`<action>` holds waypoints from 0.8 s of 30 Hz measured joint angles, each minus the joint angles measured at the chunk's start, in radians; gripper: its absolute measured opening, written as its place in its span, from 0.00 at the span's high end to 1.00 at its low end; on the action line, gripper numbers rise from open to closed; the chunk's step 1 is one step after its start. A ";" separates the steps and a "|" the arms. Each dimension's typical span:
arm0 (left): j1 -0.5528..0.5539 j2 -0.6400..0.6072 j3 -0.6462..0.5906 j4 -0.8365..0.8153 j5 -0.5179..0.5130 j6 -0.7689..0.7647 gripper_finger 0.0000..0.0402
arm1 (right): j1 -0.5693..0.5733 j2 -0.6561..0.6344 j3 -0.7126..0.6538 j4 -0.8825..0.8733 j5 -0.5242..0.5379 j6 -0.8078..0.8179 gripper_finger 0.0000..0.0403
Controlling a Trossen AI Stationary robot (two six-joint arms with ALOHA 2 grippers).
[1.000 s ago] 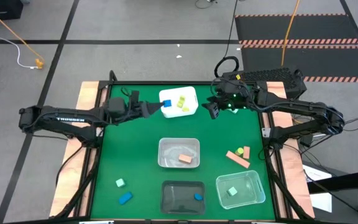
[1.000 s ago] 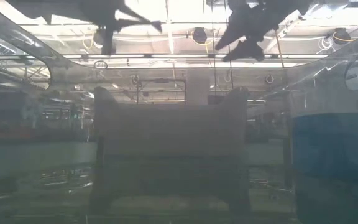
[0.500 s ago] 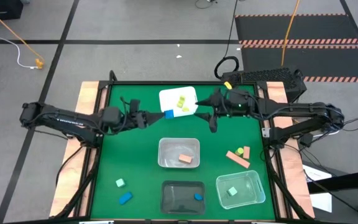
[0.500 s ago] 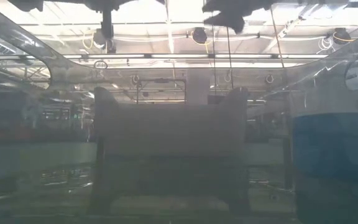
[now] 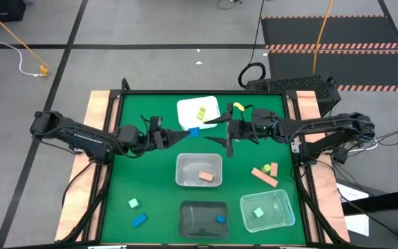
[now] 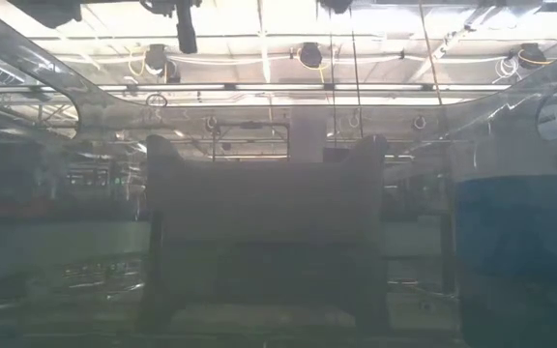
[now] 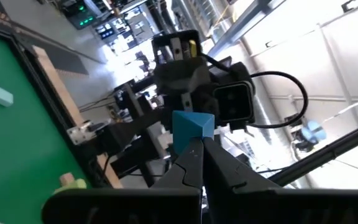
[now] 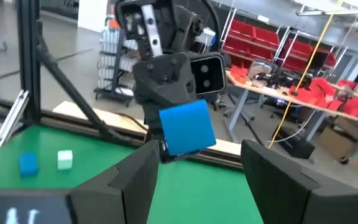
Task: Sort & place blocks by color
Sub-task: Put the top blue block into the black bin
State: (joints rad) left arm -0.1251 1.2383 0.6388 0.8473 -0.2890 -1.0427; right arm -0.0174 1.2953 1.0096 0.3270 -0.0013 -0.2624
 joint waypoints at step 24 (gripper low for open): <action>0.000 0.021 0.000 0.044 0.000 -0.019 1.00 | 0.000 0.079 0.000 0.148 0.000 0.180 0.45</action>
State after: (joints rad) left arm -0.1249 1.2594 0.6391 0.8917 -0.2893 -1.0615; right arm -0.0177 1.3738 1.0096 0.4749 -0.0010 -0.0825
